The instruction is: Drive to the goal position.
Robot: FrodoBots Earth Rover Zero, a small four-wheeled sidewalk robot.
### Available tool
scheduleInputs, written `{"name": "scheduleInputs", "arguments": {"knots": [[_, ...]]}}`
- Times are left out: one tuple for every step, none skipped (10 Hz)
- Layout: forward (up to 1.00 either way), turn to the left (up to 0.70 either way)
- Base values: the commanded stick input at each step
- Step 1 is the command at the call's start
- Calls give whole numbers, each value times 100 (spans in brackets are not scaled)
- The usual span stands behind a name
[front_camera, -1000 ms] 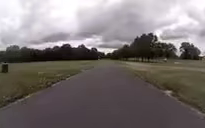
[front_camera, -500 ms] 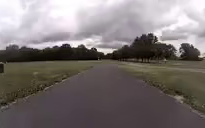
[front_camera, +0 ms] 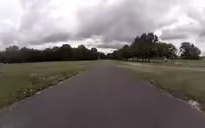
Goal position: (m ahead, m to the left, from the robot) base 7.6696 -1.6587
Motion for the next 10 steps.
{"name": "scheduleInputs", "arguments": {"knots": [[70, 0], [70, 0], [70, 0], [70, 0], [70, 0], [70, 0], [70, 0], [70, 0], [70, 0], [70, 0]]}}
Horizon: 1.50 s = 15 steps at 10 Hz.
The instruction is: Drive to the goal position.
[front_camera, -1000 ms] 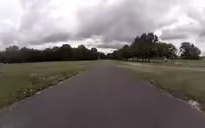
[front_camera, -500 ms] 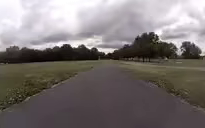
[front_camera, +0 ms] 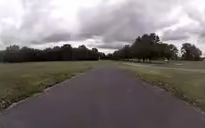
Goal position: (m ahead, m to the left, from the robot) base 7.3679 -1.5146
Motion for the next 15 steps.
{"name": "scheduleInputs", "arguments": {"knots": [[70, 0], [70, 0], [70, 0], [70, 0], [70, 0], [70, 0], [70, 0], [70, 0], [70, 0], [70, 0], [70, 0], [70, 0], [70, 0], [70, 0], [70, 0]]}}
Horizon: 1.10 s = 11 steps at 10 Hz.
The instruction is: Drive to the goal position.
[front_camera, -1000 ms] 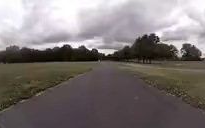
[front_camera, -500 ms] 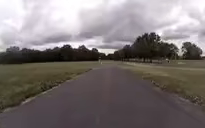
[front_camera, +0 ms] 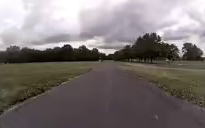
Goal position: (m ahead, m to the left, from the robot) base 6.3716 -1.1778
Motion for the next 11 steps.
{"name": "scheduleInputs", "arguments": {"knots": [[70, 0], [70, 0], [70, 0], [70, 0], [70, 0], [70, 0], [70, 0], [70, 0], [70, 0], [70, 0], [70, 0]]}}
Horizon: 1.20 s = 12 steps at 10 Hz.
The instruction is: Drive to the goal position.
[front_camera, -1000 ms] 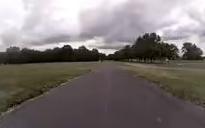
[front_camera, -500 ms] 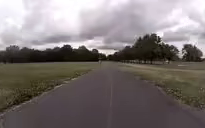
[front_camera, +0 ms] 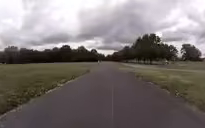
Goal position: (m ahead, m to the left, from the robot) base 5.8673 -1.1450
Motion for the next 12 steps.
{"name": "scheduleInputs", "arguments": {"knots": [[70, 0], [70, 0], [70, 0], [70, 0], [70, 0], [70, 0], [70, 0], [70, 0], [70, 0], [70, 0], [70, 0], [70, 0]]}}
